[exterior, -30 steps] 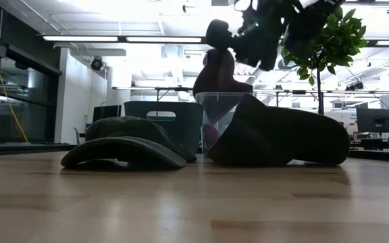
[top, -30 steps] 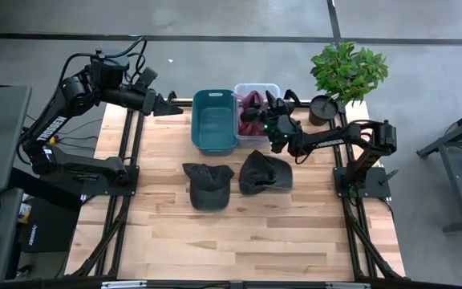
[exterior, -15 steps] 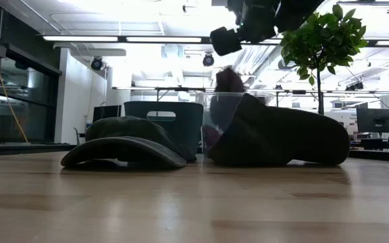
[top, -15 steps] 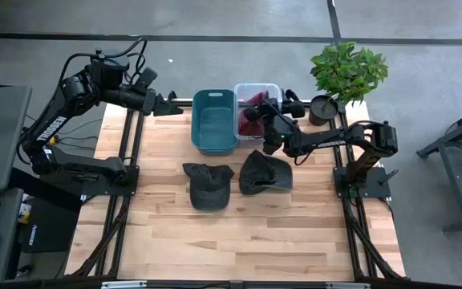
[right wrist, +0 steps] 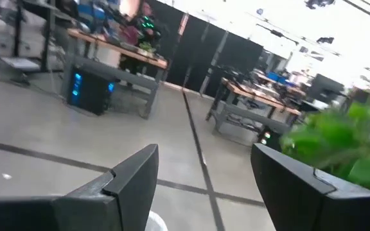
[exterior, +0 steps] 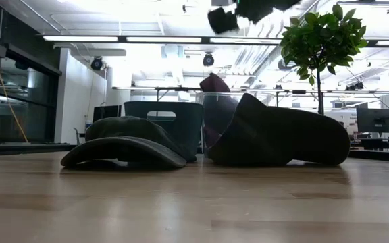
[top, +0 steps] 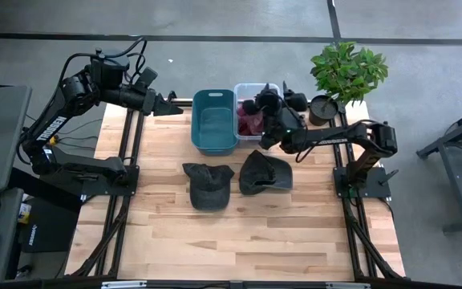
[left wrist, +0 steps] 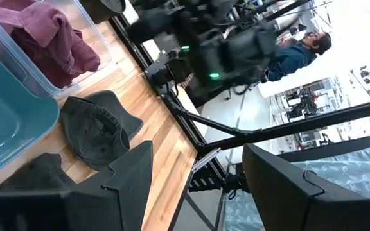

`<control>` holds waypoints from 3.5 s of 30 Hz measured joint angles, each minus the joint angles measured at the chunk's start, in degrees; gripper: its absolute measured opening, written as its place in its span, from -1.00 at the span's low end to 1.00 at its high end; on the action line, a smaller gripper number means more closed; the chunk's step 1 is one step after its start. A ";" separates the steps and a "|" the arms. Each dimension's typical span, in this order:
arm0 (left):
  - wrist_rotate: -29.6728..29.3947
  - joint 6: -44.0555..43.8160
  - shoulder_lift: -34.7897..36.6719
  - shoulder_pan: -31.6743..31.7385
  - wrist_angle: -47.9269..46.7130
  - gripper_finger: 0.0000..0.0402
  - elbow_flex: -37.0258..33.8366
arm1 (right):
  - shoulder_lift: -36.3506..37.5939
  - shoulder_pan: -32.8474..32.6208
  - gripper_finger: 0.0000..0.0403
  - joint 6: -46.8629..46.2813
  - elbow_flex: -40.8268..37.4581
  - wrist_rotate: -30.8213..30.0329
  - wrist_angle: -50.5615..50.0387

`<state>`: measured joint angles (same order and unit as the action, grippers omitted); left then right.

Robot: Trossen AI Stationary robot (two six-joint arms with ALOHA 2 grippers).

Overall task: Pick & Place hat
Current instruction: Put the red cap into the transparent bin

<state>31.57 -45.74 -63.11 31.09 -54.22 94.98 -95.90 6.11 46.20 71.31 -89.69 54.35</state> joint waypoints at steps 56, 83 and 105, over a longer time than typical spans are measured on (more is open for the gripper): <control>2.32 3.07 0.00 0.01 -0.42 0.12 0.00 | 1.22 8.44 0.20 -53.37 15.25 62.62 -92.45; 2.27 4.11 0.00 0.01 -3.02 0.12 0.00 | -3.50 13.16 0.00 -53.69 15.19 69.70 -89.37; 2.27 3.93 0.00 0.01 -3.02 0.12 0.00 | -3.06 13.15 -0.98 -55.40 15.19 66.67 -88.56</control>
<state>33.85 -41.80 -63.11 31.10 -57.23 94.98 -98.96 19.25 -9.20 86.50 -23.01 -34.22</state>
